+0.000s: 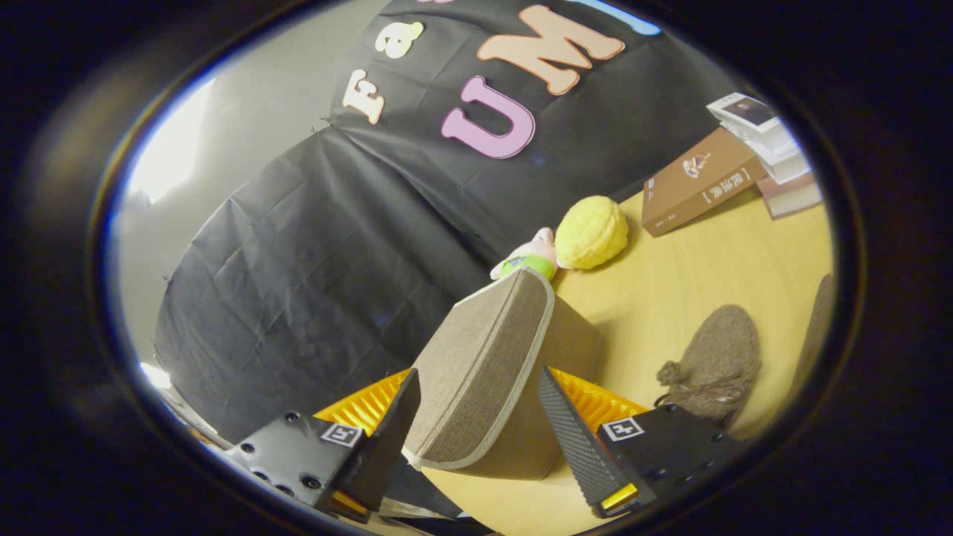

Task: Open the storage box then place both shoes into the box .Put the left shoe in first, then the right shoe, with the right side of both shoes facing outward in a uniform manner.

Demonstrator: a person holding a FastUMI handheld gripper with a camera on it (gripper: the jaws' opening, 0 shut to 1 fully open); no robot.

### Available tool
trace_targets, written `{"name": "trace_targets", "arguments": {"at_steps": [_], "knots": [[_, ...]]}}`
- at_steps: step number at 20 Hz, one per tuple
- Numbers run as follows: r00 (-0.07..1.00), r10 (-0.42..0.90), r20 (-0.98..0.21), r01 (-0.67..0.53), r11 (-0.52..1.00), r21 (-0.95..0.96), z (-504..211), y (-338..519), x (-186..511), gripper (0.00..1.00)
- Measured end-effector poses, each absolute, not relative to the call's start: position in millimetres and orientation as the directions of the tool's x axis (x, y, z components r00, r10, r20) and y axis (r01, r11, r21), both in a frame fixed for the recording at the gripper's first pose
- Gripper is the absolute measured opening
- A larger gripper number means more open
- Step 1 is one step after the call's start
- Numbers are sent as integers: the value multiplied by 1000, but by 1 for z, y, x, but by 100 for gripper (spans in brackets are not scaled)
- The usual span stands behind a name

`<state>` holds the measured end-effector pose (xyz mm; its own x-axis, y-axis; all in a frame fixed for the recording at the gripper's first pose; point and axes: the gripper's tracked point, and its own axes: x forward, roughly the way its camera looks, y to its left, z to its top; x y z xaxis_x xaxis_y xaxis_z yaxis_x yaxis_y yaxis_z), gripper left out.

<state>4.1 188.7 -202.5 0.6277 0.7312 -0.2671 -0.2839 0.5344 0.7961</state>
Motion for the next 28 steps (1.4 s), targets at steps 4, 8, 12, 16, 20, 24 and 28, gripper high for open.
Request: {"name": "trace_targets", "arguments": {"at_steps": [4,8,12,16,20,24,28], "knots": [[561,787,-258,-278,472,836,-216,203,-5,100],[505,834,-222,-220,373,901,-222,211,-10,100],[466,870,-161,-124,244,962,-231,220,-7,100],[445,889,-108,-78,159,984,-234,229,-4,100],[450,891,-67,-45,97,994,-227,225,-3,100],[449,892,-55,-44,83,996,-223,226,-2,100],[448,893,-29,-43,53,998,-205,227,-6,99]]}}
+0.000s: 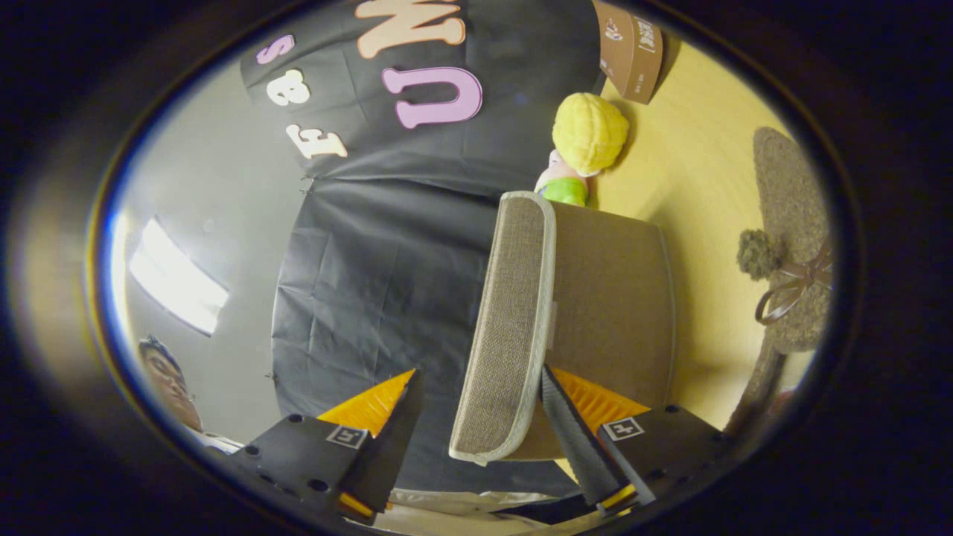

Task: Open the storage box then place both shoes into the box .Put the left shoe in first, then the right shoe, with the right side of both shoes facing outward in a uniform manner.

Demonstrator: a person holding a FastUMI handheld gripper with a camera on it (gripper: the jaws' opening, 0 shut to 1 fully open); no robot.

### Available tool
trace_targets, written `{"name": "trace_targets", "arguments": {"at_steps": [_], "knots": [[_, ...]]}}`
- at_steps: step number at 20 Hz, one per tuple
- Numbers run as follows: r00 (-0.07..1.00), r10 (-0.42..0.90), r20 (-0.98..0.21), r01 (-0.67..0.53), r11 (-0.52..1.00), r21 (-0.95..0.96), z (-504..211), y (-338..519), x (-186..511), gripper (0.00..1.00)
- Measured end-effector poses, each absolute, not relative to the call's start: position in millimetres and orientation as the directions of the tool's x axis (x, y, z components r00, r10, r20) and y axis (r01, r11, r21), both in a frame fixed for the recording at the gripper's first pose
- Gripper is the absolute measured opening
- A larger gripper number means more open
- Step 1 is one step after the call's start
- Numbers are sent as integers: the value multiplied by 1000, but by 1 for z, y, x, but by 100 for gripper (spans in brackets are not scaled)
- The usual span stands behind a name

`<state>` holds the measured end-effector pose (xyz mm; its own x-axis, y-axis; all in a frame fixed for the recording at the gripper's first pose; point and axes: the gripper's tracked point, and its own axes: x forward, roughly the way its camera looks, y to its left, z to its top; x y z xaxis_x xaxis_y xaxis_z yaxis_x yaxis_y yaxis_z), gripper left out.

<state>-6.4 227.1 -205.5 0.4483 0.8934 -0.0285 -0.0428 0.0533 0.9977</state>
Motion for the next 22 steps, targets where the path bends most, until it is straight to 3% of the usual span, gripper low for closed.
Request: {"name": "trace_targets", "arguments": {"at_steps": [1,7,10,12,15,20,22], "knots": [[455,890,-26,-43,52,998,-204,228,-4,98],[399,916,-34,-55,61,997,-196,242,-25,54],[440,895,-80,-49,113,992,-203,240,-15,32],[434,898,-72,-49,103,993,-199,246,-20,32],[455,880,-135,-70,186,980,-215,281,-20,22],[465,868,-171,-99,243,965,-203,252,-24,6],[479,862,-166,-123,253,960,-186,253,-21,6]]}}
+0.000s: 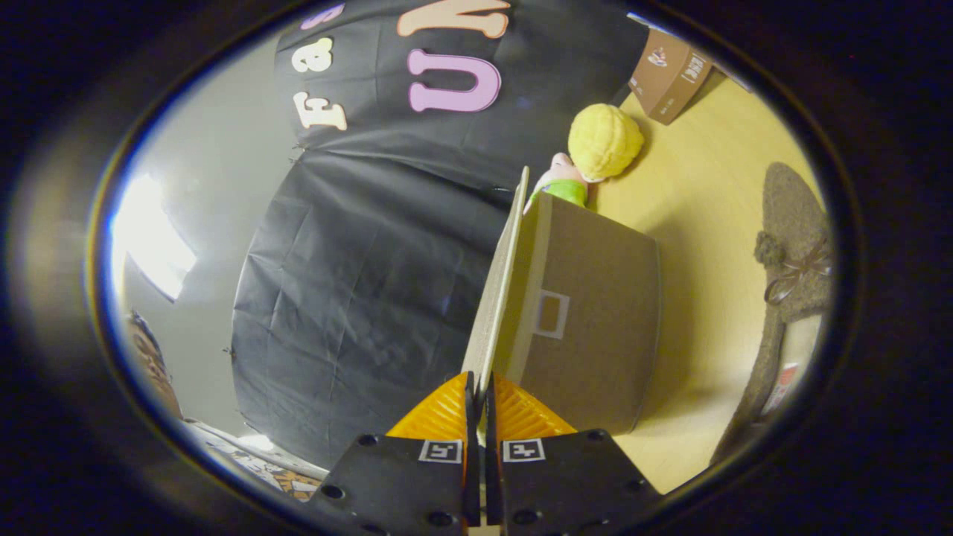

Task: Open the storage box then place both shoes into the box .Put the left shoe in first, then the right shoe, with the right side of both shoes facing outward in a uniform manner.

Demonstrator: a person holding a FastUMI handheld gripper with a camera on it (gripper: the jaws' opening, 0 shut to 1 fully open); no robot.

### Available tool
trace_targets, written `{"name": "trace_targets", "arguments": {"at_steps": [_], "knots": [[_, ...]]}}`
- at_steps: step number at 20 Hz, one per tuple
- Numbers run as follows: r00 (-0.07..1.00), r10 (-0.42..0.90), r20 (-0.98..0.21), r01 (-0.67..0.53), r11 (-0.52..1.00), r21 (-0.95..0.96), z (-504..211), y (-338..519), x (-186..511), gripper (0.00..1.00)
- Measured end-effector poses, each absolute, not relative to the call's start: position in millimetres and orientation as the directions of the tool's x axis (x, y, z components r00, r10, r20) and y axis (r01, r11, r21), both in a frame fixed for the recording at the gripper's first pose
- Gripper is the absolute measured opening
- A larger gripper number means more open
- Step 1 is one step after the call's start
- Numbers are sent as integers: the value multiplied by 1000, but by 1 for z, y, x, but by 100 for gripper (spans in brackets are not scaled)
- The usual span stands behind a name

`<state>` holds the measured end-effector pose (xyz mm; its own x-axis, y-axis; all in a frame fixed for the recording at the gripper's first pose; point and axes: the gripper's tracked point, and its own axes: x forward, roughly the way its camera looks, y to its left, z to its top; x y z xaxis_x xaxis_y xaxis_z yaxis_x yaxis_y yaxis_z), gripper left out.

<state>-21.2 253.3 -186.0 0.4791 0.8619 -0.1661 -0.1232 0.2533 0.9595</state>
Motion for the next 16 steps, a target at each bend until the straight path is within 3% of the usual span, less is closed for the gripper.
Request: {"name": "trace_targets", "arguments": {"at_steps": [10,16], "knots": [[471,860,-194,-205,321,925,-124,283,-3,6],[489,826,-281,-283,454,845,-88,320,7,6]]}}
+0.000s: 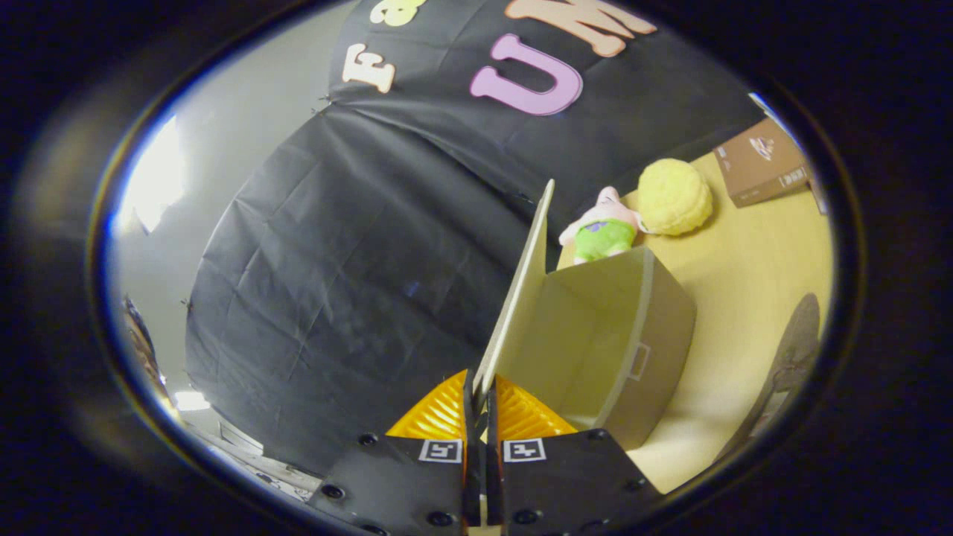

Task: Open the storage box then place both shoes into the box .Put the left shoe in first, then the right shoe, with the right side of both shoes facing outward in a uniform manner.

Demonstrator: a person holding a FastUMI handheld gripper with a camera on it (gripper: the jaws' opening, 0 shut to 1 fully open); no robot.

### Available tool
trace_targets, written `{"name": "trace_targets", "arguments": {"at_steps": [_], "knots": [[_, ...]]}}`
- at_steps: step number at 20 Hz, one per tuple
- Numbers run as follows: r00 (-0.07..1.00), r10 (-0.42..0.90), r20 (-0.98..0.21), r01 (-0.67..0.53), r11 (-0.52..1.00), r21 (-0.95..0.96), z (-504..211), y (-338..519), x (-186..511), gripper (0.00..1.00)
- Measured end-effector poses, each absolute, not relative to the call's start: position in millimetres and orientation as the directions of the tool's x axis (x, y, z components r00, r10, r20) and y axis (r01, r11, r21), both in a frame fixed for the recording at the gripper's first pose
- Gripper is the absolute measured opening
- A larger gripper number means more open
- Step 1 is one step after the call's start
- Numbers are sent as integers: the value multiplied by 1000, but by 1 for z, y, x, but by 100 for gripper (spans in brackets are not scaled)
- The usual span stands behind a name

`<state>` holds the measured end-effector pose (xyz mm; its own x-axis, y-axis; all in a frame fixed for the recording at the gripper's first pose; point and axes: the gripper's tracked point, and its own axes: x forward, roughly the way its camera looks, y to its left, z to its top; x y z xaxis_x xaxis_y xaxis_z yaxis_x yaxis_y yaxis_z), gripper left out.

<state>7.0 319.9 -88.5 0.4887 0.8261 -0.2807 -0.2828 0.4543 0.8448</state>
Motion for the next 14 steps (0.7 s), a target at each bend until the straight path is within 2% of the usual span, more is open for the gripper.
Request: {"name": "trace_targets", "arguments": {"at_steps": [9,14], "knots": [[451,842,-295,-341,468,815,-40,395,27,10],[444,836,-323,-422,513,747,-22,437,26,12]]}}
